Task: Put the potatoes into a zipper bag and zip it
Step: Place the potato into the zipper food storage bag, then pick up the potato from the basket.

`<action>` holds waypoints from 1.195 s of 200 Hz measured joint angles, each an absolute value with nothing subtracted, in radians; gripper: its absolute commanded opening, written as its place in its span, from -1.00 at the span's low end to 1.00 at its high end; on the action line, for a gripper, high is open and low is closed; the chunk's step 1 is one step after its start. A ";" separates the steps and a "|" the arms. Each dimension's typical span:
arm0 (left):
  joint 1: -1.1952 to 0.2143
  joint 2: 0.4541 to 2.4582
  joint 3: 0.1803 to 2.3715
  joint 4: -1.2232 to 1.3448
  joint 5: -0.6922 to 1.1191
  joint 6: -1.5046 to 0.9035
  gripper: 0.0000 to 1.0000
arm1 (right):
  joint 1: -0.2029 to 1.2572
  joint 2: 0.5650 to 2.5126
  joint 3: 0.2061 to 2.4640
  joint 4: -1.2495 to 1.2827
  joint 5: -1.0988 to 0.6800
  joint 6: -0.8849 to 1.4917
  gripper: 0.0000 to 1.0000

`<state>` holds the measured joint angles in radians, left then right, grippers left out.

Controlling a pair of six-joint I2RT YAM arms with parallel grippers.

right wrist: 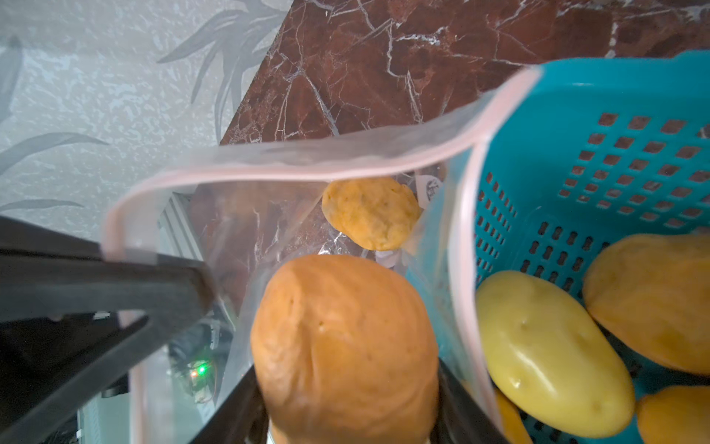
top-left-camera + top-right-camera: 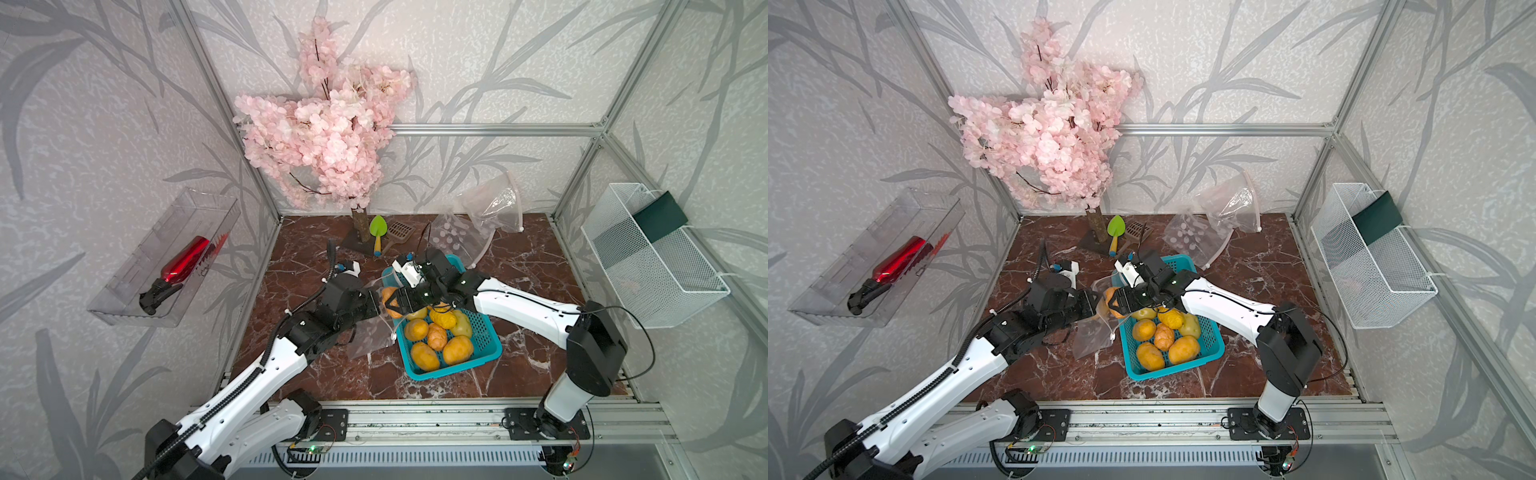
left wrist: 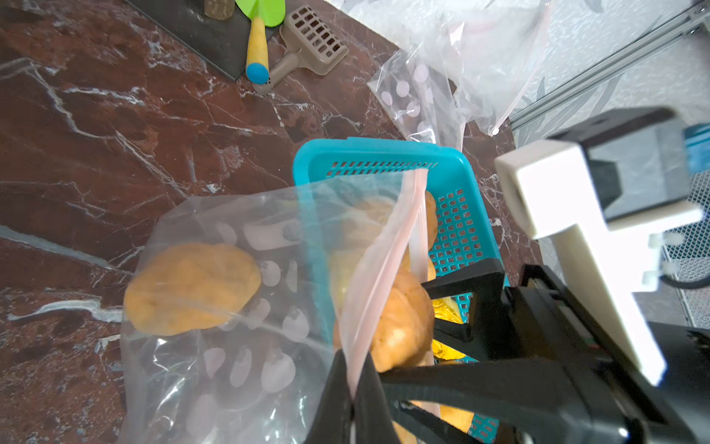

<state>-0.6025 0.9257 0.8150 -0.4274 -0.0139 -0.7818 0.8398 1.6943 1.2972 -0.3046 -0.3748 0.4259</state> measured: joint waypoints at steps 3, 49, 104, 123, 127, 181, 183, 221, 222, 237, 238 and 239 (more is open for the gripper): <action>-0.603 0.920 0.814 -0.427 -0.017 -0.782 -1.00 | 0.840 1.694 1.298 -0.307 -0.374 0.423 0.23; -0.603 0.897 0.814 -0.429 -0.045 -0.784 -1.00 | 0.846 1.681 1.301 -0.349 -0.343 0.376 0.72; -0.603 0.923 0.814 -0.445 -0.075 -0.797 -1.00 | 0.850 1.574 1.298 -0.385 -0.295 0.338 0.84; -0.603 0.921 0.814 -0.454 -0.097 -0.804 -1.00 | 0.850 1.496 1.278 -0.396 -0.245 0.330 0.88; -0.603 0.921 0.814 -0.456 -0.101 -0.805 -1.00 | 0.850 1.475 1.271 -0.402 -0.227 0.328 0.90; -0.603 0.897 0.814 -0.473 -0.140 -0.812 -1.00 | 0.845 1.314 1.263 -0.593 0.105 0.328 0.94; -0.603 0.897 0.814 -0.474 -0.140 -0.812 -1.00 | 0.844 1.316 1.262 -0.601 0.112 0.329 0.94; -0.603 0.898 0.814 -0.489 -0.163 -0.815 -1.00 | 0.821 1.390 1.214 -0.683 0.122 0.343 0.89; -0.603 0.898 0.814 -0.489 -0.163 -0.815 -1.00 | 0.820 1.392 1.213 -0.685 0.122 0.344 0.89; -0.603 0.898 0.814 -0.496 -0.170 -0.816 -1.00 | 0.820 1.428 1.195 -0.704 0.117 0.345 0.89; -0.603 0.898 0.814 -0.496 -0.170 -0.816 -1.00 | 0.820 1.429 1.195 -0.705 0.117 0.345 0.89; -0.603 0.898 0.814 -0.497 -0.170 -0.815 -1.00 | 0.820 1.431 1.194 -0.706 0.117 0.345 0.89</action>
<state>-0.6029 0.8982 0.8139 -0.4973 -0.1703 -0.8154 0.8200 1.4307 1.1938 -0.7059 0.1173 0.3450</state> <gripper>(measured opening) 0.048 0.944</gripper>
